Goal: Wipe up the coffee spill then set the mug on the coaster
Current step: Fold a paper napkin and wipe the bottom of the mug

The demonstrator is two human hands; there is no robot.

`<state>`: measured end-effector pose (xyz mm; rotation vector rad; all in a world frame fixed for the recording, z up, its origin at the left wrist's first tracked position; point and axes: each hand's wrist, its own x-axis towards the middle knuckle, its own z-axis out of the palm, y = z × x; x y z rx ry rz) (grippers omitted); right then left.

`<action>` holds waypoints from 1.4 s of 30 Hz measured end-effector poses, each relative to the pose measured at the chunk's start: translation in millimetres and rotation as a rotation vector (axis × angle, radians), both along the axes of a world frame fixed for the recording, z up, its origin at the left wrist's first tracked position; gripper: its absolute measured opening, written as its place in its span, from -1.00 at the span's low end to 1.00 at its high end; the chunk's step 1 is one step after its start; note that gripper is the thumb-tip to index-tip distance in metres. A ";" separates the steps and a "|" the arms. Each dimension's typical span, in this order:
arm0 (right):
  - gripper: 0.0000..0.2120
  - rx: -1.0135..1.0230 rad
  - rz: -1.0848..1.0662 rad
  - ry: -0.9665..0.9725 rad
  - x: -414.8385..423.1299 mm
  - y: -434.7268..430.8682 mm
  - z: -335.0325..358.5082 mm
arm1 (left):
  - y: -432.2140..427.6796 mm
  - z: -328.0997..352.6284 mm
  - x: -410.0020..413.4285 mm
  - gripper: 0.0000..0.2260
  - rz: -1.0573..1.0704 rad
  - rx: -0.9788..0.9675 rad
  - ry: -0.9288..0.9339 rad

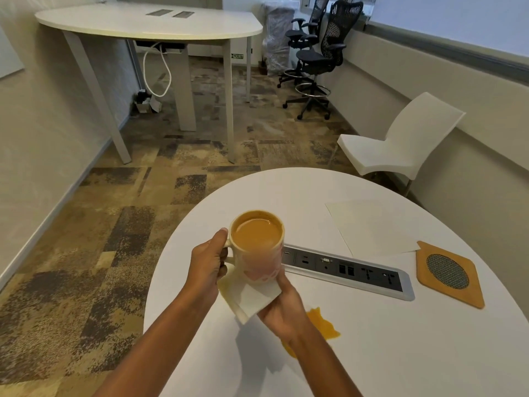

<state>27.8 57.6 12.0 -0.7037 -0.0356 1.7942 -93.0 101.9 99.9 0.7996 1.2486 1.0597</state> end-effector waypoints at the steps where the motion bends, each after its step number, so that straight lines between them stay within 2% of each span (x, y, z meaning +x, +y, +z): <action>1: -0.53 -0.013 -0.002 0.028 -2.8 -2.2 -1.0 | -0.7 0.5 1.0 -0.72 0.002 0.005 0.010; 5: -0.55 -0.044 -0.021 0.015 4.9 -17.2 -7.6 | -0.1 1.5 -0.5 -0.78 0.025 0.004 0.056; 10: -0.51 -0.077 -0.020 -0.034 25.4 -30.6 -8.5 | 1.4 -2.3 -6.2 -0.71 0.028 -0.023 0.033; 12: -0.50 -0.088 -0.008 -0.065 32.6 -33.5 -8.0 | 0.3 -3.0 -6.6 -0.75 0.021 -0.022 0.031; 17: -0.58 -0.049 -0.041 -0.082 55.9 -37.8 -4.0 | -0.7 -3.4 -6.5 -0.79 0.028 -0.026 0.033; 20: -0.28 0.011 -0.181 -0.120 70.2 -35.0 0.1 | -0.5 -2.7 -8.1 -0.77 0.018 -0.020 0.042; 21: -0.30 0.037 -0.243 -0.130 73.7 -31.9 1.1 | -0.5 -2.6 -8.8 -0.78 0.009 -0.014 0.046; 24: -0.63 0.073 -0.335 -0.180 74.8 -20.6 8.7 | -1.8 -0.6 -8.4 -0.81 -0.009 -0.008 0.050; 28: -0.62 0.083 -0.190 -0.202 48.3 -2.6 9.9 | -5.7 1.3 -3.1 -0.77 -0.024 -0.013 0.044; 31: -0.30 0.104 -0.091 -0.110 28.8 6.7 9.7 | -8.8 4.1 1.5 -0.78 -0.058 0.007 0.043; 32: -0.26 0.114 -0.055 -0.057 24.5 8.7 8.0 | -9.3 4.7 2.8 -0.77 -0.067 0.011 0.048; 35: -0.28 0.115 -0.043 0.072 10.8 9.3 -6.5 | -9.5 4.0 5.1 -0.77 -0.069 0.004 0.035; 38: -0.15 0.053 -0.088 0.163 -3.5 6.8 -13.2 | -10.9 1.6 7.1 -0.80 -0.073 0.006 0.037; 42: -0.19 0.086 -0.155 0.352 -22.5 -0.6 -17.6 | -12.0 -0.6 9.9 -0.72 -0.069 0.005 0.020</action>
